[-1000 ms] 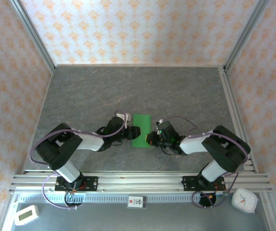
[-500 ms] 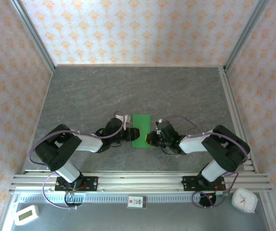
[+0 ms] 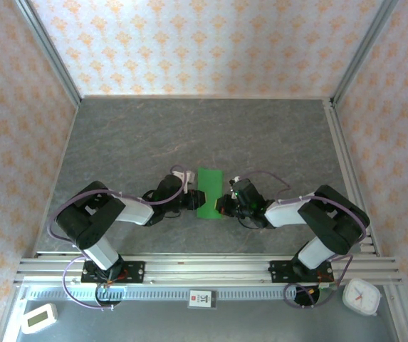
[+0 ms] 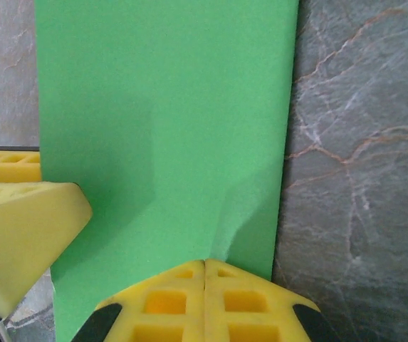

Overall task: Fold a paper plane with a square sheet of paper (pick it up from the middle)
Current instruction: Third fold the triangle at the center of the table.

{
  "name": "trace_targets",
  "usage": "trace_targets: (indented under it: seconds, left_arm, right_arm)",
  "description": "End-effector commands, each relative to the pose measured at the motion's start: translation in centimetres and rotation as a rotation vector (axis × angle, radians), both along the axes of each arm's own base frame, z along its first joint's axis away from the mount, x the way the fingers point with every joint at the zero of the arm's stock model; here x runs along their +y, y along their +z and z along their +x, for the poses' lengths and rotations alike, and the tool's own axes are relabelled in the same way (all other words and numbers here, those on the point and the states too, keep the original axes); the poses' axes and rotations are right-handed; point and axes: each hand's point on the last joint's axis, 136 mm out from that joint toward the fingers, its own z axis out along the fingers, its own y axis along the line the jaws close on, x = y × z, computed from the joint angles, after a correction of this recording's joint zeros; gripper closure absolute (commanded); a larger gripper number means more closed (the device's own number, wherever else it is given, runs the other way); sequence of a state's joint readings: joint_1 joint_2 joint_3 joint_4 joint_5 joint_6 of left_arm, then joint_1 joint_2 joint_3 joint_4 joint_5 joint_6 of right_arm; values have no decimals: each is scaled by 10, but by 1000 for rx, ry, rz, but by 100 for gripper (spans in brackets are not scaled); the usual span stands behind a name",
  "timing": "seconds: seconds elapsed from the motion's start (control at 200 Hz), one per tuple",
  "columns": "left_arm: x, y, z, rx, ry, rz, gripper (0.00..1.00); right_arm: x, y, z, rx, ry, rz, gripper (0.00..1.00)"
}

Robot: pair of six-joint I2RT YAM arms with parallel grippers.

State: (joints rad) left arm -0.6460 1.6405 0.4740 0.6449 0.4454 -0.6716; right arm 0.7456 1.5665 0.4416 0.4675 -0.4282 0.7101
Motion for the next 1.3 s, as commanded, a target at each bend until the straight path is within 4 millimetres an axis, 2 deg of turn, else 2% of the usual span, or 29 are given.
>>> trace_targets:
  seconds: [0.0,0.415,0.515,0.631,0.806,1.026,1.296]
  left_arm:
    - [-10,15,5,-54,-33,-22,77]
    - [-10,11,5,-52,-49,0,98]
    - [-10,12,5,-44,-44,-5,100]
    - [-11,15,3,-16,-31,-28,100]
    - [-12,18,1,65,15,-90,100]
    - [-14,16,-1,202,76,-121,100]
    - [-12,3,-4,315,115,-71,100]
  right_arm:
    - [-11,-29,-13,78,13,-100,100]
    - [-8,-21,-8,56,42,-123,100]
    - [-4,-12,-2,28,65,-137,100]
    - [0,9,6,-30,85,-142,100]
    - [-3,35,12,-106,96,-169,85]
    - [-4,43,1,-158,146,-217,61]
    - [15,51,-18,-235,209,-311,49]
